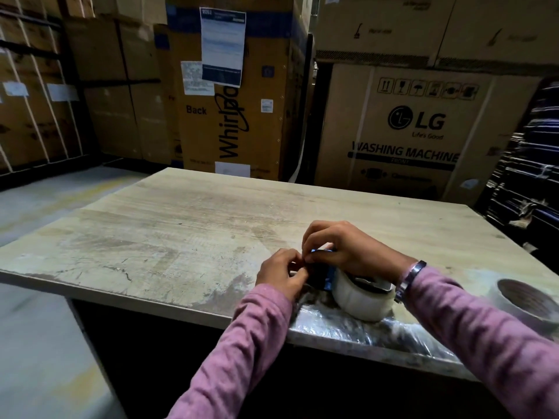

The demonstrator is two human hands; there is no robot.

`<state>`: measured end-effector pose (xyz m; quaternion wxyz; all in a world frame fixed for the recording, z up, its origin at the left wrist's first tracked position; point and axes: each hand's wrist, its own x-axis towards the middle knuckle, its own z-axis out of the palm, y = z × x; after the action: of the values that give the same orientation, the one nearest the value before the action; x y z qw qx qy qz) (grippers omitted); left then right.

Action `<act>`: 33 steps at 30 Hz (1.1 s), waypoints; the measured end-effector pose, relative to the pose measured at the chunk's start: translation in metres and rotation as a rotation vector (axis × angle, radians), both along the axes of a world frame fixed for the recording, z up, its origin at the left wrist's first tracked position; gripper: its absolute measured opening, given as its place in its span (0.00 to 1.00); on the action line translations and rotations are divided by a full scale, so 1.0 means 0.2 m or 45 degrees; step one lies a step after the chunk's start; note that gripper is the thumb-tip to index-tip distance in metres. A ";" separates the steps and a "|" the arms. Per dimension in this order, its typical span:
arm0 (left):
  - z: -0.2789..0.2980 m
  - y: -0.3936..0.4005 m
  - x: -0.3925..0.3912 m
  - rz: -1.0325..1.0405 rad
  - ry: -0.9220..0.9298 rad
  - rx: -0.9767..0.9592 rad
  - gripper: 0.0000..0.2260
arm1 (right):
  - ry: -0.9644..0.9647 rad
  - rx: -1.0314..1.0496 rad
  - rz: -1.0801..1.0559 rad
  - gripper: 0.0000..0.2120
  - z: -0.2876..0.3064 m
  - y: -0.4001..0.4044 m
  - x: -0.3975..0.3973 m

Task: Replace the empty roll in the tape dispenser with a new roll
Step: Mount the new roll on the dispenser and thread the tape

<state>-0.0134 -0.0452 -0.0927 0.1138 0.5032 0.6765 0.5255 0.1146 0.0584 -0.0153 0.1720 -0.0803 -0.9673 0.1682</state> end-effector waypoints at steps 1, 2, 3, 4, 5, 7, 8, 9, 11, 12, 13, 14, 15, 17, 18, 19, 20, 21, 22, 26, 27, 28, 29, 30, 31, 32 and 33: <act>0.01 0.00 0.00 -0.010 0.019 -0.010 0.02 | 0.032 -0.063 -0.033 0.03 0.01 -0.01 0.01; 0.01 -0.01 0.00 -0.022 0.025 -0.008 0.02 | 0.086 -0.121 -0.095 0.03 0.02 -0.02 0.02; 0.01 -0.01 0.00 -0.033 0.019 0.008 0.03 | 0.154 -0.164 -0.182 0.04 0.03 -0.02 0.04; 0.01 -0.01 0.01 -0.041 0.012 0.023 0.05 | 0.219 -0.177 -0.280 0.05 0.03 -0.02 0.07; 0.01 -0.02 0.01 -0.046 0.009 0.036 0.06 | 0.271 -0.163 -0.377 0.05 0.02 -0.02 0.11; 0.00 -0.01 0.01 -0.043 0.026 0.023 0.07 | 0.308 -0.125 -0.534 0.05 -0.02 -0.04 0.17; 0.01 -0.02 0.02 -0.038 0.041 0.012 0.06 | 0.302 -0.115 -0.578 0.05 -0.04 -0.06 0.20; 0.01 -0.01 0.02 -0.029 0.058 0.008 0.06 | 0.292 -0.096 -0.600 0.06 -0.06 -0.09 0.21; 0.01 -0.01 0.03 -0.012 0.101 0.021 0.05 | 0.270 -0.036 -0.611 0.05 -0.10 -0.13 0.21; 0.00 -0.02 0.03 -0.008 0.127 0.022 0.05 | 0.263 -0.011 -0.615 0.05 -0.11 -0.15 0.21; 0.00 -0.02 0.04 -0.012 0.152 0.024 0.05 | 0.260 0.007 -0.624 0.04 -0.12 -0.16 0.20; 0.00 -0.02 0.04 -0.021 0.162 0.025 0.05 | 0.257 0.014 -0.640 0.04 -0.12 -0.17 0.20; 0.00 -0.03 0.04 -0.033 0.157 0.027 0.06 | 0.255 0.012 -0.658 0.04 -0.12 -0.18 0.19; 0.00 -0.04 0.04 -0.042 0.123 0.023 0.07 | 0.240 0.010 -0.689 0.05 -0.12 -0.18 0.19; 0.00 -0.04 0.04 -0.041 0.108 0.023 0.08 | 0.227 0.014 -0.699 0.05 -0.11 -0.19 0.18; 0.00 -0.03 0.04 -0.039 0.102 0.026 0.08 | 0.210 0.023 -0.705 0.06 -0.10 -0.19 0.18; 0.00 -0.03 0.04 -0.034 0.109 0.021 0.08 | 0.189 0.030 -0.711 0.06 -0.10 -0.20 0.18; 0.00 -0.02 0.04 -0.025 0.130 0.012 0.08 | 0.170 0.035 -0.720 0.06 -0.09 -0.20 0.17; 0.00 -0.02 0.03 -0.014 0.155 0.000 0.07 | 0.152 0.035 -0.734 0.06 -0.09 -0.20 0.16; 0.02 -0.02 0.04 0.018 0.197 -0.028 0.07 | 0.108 0.070 -0.824 0.05 -0.08 -0.21 0.12; 0.02 -0.02 0.04 0.018 0.201 -0.037 0.07 | 0.098 0.077 -0.846 0.05 -0.08 -0.20 0.11; 0.03 -0.02 0.04 0.020 0.206 -0.048 0.07 | 0.091 0.082 -0.865 0.05 -0.08 -0.20 0.10; 0.03 -0.02 0.04 0.028 0.217 -0.061 0.07 | 0.090 0.088 -0.879 0.05 -0.09 -0.20 0.09; 0.02 -0.02 0.05 0.041 0.229 -0.074 0.07 | 0.095 0.095 -0.892 0.05 -0.10 -0.20 0.08; 0.02 -0.01 0.05 0.057 0.239 -0.083 0.07 | 0.105 0.102 -0.907 0.05 -0.11 -0.20 0.07; 0.02 -0.01 0.05 0.072 0.247 -0.092 0.06 | 0.115 0.109 -0.923 0.06 -0.11 -0.20 0.07; 0.02 0.00 0.05 0.085 0.255 -0.105 0.06 | 0.126 0.123 -0.941 0.06 -0.12 -0.21 0.07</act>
<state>-0.0028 -0.0460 -0.0885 0.0484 0.5252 0.7219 0.4479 0.1279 0.0172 -0.0389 0.2713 -0.4076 -0.8704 0.0527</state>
